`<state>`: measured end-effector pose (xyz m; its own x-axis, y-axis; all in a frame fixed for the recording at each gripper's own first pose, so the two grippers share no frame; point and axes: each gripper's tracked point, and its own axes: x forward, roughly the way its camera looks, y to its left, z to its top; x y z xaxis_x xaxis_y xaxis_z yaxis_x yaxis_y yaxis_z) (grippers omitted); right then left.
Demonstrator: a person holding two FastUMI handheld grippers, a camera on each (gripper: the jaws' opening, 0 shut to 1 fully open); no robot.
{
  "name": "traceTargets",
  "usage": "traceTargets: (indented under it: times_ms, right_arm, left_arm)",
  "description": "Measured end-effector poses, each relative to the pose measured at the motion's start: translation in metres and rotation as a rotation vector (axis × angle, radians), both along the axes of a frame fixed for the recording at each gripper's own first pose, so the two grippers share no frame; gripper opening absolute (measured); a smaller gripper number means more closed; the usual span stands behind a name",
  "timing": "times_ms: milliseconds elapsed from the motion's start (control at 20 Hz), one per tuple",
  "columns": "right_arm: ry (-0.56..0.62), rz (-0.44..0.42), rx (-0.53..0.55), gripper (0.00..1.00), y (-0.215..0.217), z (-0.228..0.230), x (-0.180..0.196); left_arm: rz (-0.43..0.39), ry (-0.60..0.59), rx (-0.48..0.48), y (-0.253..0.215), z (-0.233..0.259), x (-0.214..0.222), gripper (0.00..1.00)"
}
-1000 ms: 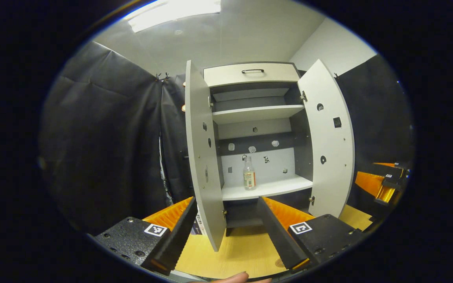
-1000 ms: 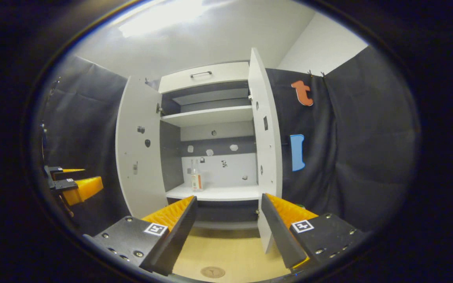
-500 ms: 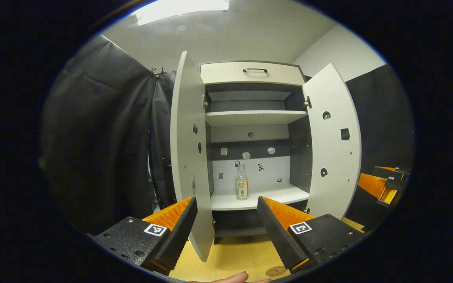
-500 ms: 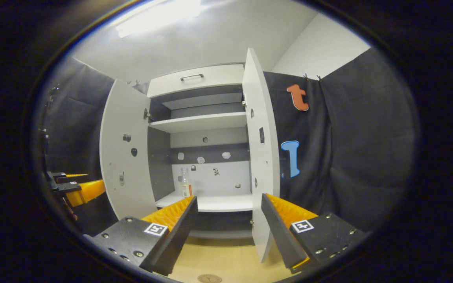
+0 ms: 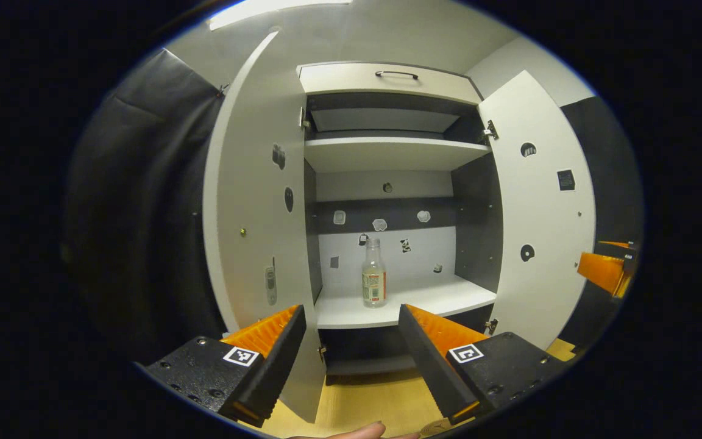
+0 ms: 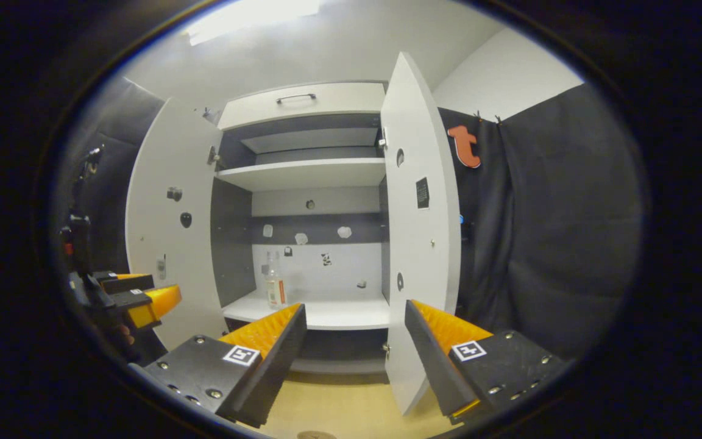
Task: Grasp the bottle in the cabinet with the left hand and place it on the coaster, then close the right door with the right hand and the left door with the left hand.
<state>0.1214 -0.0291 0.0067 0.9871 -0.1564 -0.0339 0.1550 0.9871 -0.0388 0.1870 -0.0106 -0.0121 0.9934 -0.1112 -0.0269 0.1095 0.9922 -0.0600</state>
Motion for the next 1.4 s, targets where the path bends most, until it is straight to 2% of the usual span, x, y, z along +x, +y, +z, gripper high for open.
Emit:
traceTargets:
  times_ms: [200,400,700,750,800,1000,1150,1200,1250,1300,1350,1400]
  right_arm:
    - [-0.019,-0.015,0.013,0.99,-0.002,0.007,0.023]
    - [-0.046,-0.011,-0.005,0.99,0.001,0.012,0.043]
    - [-0.046,-0.005,-0.013,0.99,0.011,0.008,0.057]
    - [-0.038,-0.005,-0.013,0.94,0.013,0.006,0.058]
    - [-0.027,-0.003,-0.015,0.98,0.014,0.002,0.058]
    - [-0.014,0.004,-0.067,0.99,0.018,-0.007,0.054]
    - [0.001,0.0,-0.108,0.99,0.021,-0.014,0.046]
    - [0.009,0.0,-0.1,0.99,0.023,-0.017,0.042]
    - [0.018,0.007,-0.082,0.94,0.027,-0.02,0.038]
    - [0.019,0.006,-0.063,0.99,0.027,-0.021,0.034]
    - [0.016,-0.011,-0.042,0.94,0.023,-0.02,0.03]
    - [0.015,-0.028,-0.027,0.99,0.02,-0.02,0.025]
  left_arm:
    - [-0.024,0.021,-0.03,-0.014,-0.016,0.052,0.97]
    - [-0.022,0.014,-0.017,-0.026,-0.026,0.106,0.97]
    - [-0.035,0.037,-0.049,-0.042,-0.044,0.176,0.97]
    - [-0.033,0.035,-0.048,-0.043,-0.046,0.189,0.97]
    - [-0.028,0.036,-0.046,-0.044,-0.051,0.2,0.97]
    - [-0.038,0.074,-0.054,-0.057,-0.073,0.245,0.98]
    - [-0.028,0.115,-0.097,-0.065,-0.093,0.276,0.98]
    - [-0.02,0.133,-0.112,-0.065,-0.101,0.286,0.98]
    - [-0.031,0.153,-0.131,-0.068,-0.106,0.293,0.98]
    - [-0.029,0.17,-0.143,-0.07,-0.111,0.301,0.98]
    - [-0.03,0.198,-0.151,-0.071,-0.116,0.311,0.98]
    - [-0.024,0.218,-0.153,-0.071,-0.12,0.318,0.98]
